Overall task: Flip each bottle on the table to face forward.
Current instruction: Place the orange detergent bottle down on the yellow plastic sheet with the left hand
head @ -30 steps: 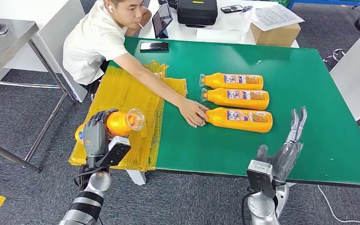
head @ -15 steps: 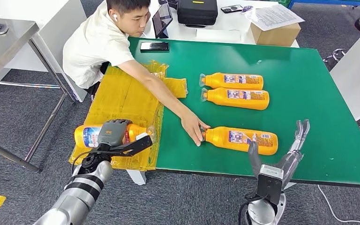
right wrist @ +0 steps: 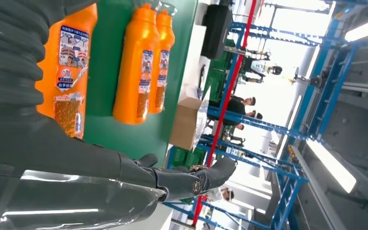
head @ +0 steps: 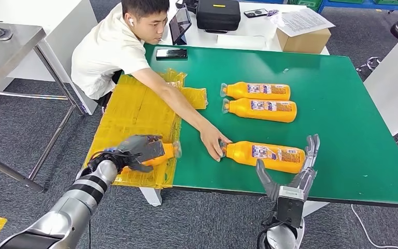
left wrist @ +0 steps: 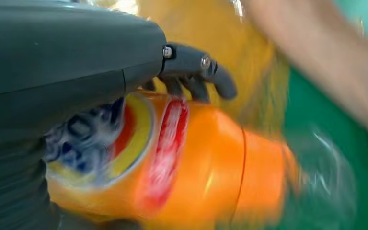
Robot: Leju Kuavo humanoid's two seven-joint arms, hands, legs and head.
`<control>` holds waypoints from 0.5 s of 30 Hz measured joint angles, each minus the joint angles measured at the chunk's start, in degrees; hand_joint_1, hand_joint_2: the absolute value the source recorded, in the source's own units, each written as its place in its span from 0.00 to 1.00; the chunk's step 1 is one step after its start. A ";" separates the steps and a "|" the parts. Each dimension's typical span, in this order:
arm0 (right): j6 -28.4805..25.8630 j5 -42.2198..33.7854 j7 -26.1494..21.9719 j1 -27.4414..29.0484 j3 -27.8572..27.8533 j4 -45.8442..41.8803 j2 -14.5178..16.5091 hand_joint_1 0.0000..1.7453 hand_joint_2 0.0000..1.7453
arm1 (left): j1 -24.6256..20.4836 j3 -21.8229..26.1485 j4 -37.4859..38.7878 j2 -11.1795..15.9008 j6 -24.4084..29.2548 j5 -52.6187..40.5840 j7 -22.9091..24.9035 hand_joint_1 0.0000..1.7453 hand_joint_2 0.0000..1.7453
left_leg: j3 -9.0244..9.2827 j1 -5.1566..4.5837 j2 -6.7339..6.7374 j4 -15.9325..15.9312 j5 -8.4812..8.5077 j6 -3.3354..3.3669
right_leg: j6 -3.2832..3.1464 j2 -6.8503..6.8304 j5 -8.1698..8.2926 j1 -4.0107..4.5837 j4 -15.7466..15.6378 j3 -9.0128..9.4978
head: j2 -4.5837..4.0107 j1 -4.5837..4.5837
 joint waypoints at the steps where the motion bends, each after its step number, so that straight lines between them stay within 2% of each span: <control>1: 0.00 -0.03 0.00 0.00 0.19 0.18 -0.13 0.00 1.00 | 0.07 -0.09 0.18 0.02 -0.14 0.27 -0.13 0.00 1.00 | -0.01 0.00 0.01 0.00 0.00 0.00 | -0.02 0.00 0.02 0.00 0.00 -0.01 | 0.00 -0.01; 15: 0.00 -0.07 0.00 -0.02 1.21 1.54 -0.91 0.00 1.00 | -0.03 -0.26 0.92 0.21 -0.26 0.49 -0.31 0.00 1.00 | -0.01 0.02 0.01 0.00 0.01 0.00 | -0.03 0.00 0.00 0.02 0.00 0.00 | 0.00 0.00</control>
